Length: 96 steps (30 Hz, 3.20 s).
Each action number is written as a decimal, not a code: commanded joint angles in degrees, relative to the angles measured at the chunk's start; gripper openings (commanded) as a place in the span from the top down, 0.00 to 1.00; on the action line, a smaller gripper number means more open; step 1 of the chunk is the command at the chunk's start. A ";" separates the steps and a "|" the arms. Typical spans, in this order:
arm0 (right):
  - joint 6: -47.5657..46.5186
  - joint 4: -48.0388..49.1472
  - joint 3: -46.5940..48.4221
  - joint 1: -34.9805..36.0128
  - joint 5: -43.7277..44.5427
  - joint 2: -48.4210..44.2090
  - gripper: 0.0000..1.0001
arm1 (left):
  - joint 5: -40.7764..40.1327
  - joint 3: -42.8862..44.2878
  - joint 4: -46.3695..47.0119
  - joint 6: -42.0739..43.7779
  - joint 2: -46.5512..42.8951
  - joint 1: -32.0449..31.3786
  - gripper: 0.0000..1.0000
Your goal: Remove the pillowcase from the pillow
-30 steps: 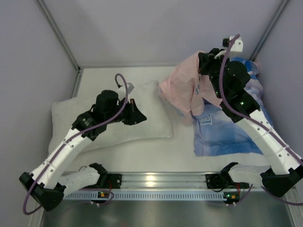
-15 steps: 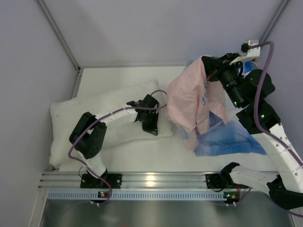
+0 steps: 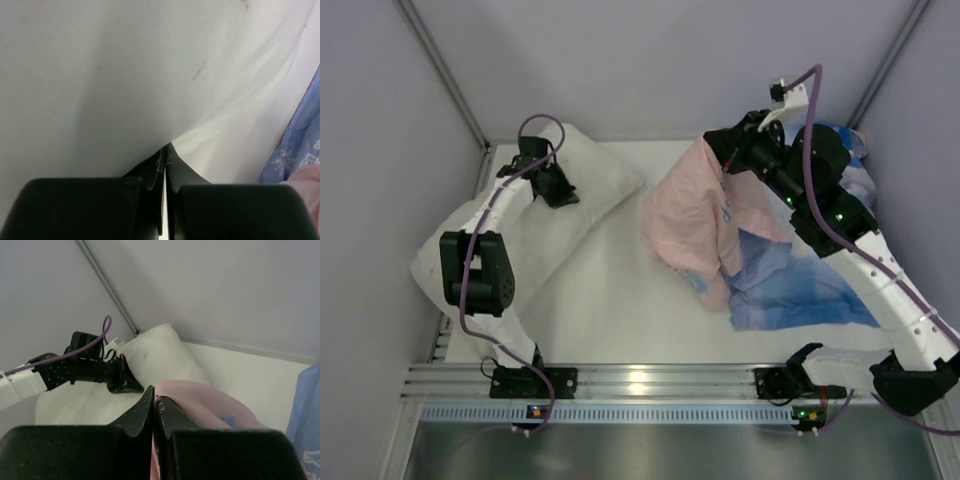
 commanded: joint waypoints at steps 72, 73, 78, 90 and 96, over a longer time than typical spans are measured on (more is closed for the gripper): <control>0.27 -11.62 6.49 3.48 6.94 51.81 0.15 | -12.07 -17.98 1.12 -2.23 -34.71 -27.32 0.31; 0.36 -10.84 8.44 4.01 0.83 53.82 0.15 | -12.07 -18.25 1.12 -2.23 -35.06 -27.41 0.31; 3.87 -9.16 23.90 5.77 -14.33 60.25 0.16 | -11.98 -18.51 -0.20 -2.66 -37.69 -27.50 0.31; 1.24 -8.45 5.41 5.25 3.80 39.89 0.09 | -10.32 -16.58 -2.31 -2.84 -38.06 -27.59 0.30; -0.26 -14.33 -8.85 3.23 18.25 25.55 0.00 | -10.22 -16.23 -0.47 -2.84 -34.80 -28.73 0.29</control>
